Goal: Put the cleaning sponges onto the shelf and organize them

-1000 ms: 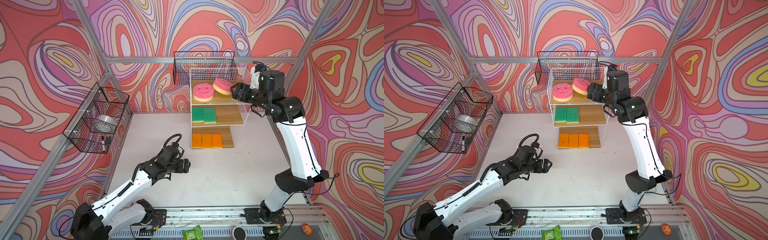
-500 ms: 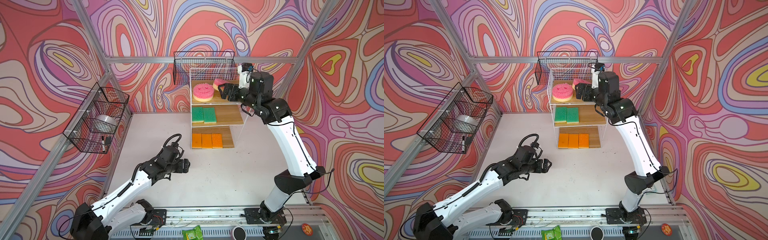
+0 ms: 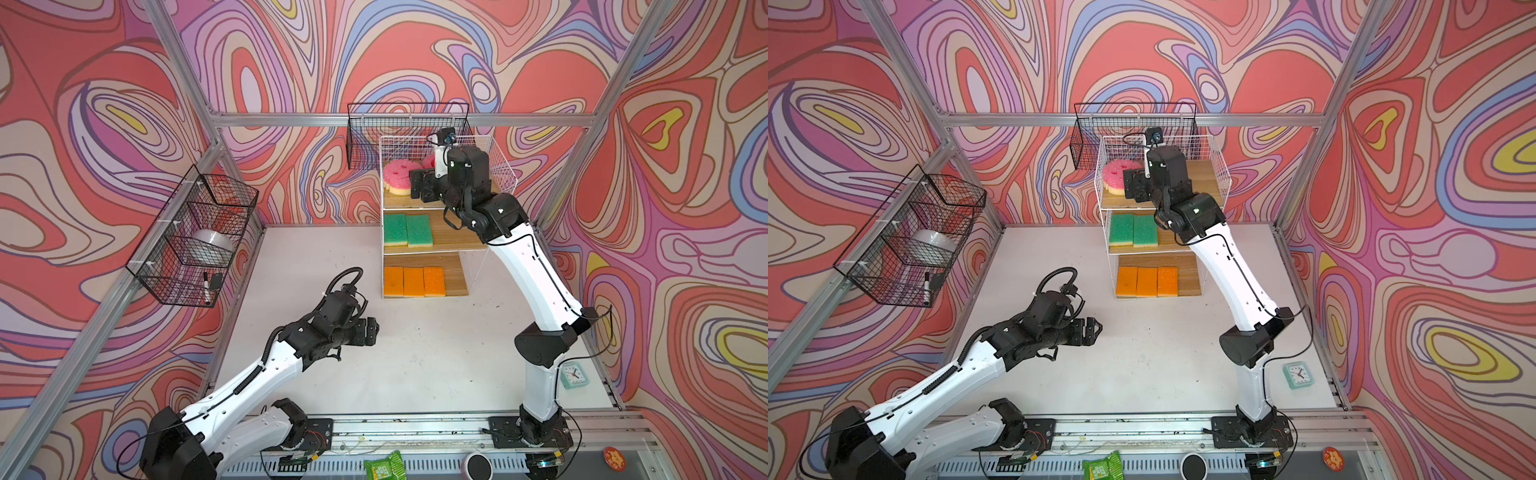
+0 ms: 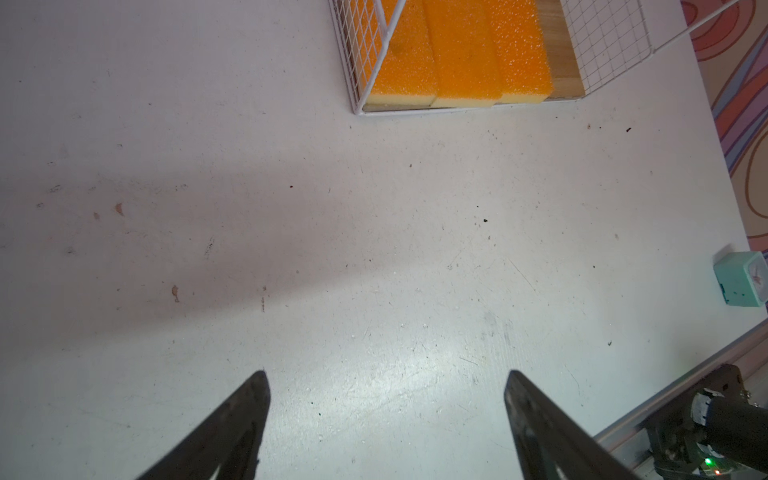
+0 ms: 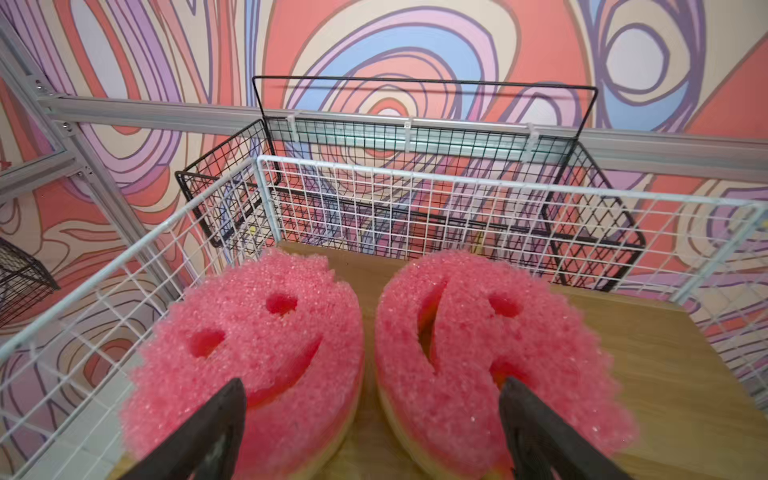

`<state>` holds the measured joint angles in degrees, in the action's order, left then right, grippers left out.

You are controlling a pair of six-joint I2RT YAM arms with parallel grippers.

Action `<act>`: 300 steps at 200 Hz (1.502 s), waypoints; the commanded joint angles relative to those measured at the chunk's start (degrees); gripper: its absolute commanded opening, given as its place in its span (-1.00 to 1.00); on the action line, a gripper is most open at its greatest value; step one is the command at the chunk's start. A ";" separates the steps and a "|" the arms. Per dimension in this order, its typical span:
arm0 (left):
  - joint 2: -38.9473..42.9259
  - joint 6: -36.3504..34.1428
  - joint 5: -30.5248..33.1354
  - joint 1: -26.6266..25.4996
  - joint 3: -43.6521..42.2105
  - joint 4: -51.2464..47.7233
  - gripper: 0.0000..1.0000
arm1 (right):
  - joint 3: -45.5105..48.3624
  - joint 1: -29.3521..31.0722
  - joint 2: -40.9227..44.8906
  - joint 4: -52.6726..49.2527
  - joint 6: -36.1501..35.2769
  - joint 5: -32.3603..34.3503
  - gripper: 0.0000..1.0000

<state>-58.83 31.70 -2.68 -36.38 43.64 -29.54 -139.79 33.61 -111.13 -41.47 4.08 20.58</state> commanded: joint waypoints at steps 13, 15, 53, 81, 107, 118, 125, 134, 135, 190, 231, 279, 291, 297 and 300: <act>0.58 -0.56 1.08 0.26 1.27 -1.67 0.80 | 4.72 -0.17 3.75 -0.28 -1.92 7.02 0.97; 0.56 -0.58 1.09 0.26 1.27 -1.66 0.80 | 4.90 -0.15 3.89 -0.23 -1.91 7.00 0.96; 0.31 -0.52 1.24 0.26 1.58 -1.48 0.80 | 6.82 -0.20 7.24 1.19 -0.73 1.83 0.97; 0.60 -0.50 1.78 0.26 2.13 -1.85 0.80 | 7.03 -0.14 9.26 1.67 1.67 -6.35 0.97; 0.69 -0.76 2.95 0.35 3.73 -2.75 0.80 | 10.08 -0.18 13.92 3.70 4.14 -12.23 0.96; 0.65 -1.08 4.35 0.35 5.16 -3.98 0.83 | 12.76 -0.23 16.68 5.44 4.82 -12.96 0.97; 0.80 -1.35 5.41 0.35 6.58 -5.01 0.87 | 15.15 -0.16 18.82 6.72 5.12 -13.00 0.96; 1.22 -1.45 6.82 0.41 8.26 -6.24 0.91 | 18.97 -0.15 22.04 8.29 5.19 -12.65 0.97; 1.33 -1.46 6.99 0.42 8.46 -6.41 0.92 | 19.39 -0.13 22.47 8.54 5.22 -12.61 0.96; 5.11 -3.44 18.69 2.51 20.18 -18.62 1.00 | 48.74 -0.19 46.31 10.99 8.71 2.87 0.97; 6.33 -5.12 16.98 11.39 21.47 -22.29 1.00 | 72.84 -0.17 65.82 8.87 16.77 17.33 0.97; 8.39 -15.11 21.30 17.63 8.54 -5.47 1.00 | 101.14 -0.26 76.34 19.03 16.48 30.90 0.97; 8.49 -19.11 22.59 18.86 3.46 1.55 1.00 | 106.42 -0.48 75.49 27.06 13.24 31.31 0.97; 8.40 -21.09 23.29 19.45 0.84 5.37 1.00 | 109.09 -0.83 74.72 31.59 11.61 31.00 0.97; 8.26 -22.13 23.27 19.86 -0.40 7.09 1.00 | 110.37 -1.15 74.21 34.13 10.60 30.82 0.97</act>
<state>-50.68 19.22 16.69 -18.61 50.65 -36.84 -37.47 33.32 -34.98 -23.83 19.77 46.39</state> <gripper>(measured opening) 0.998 0.984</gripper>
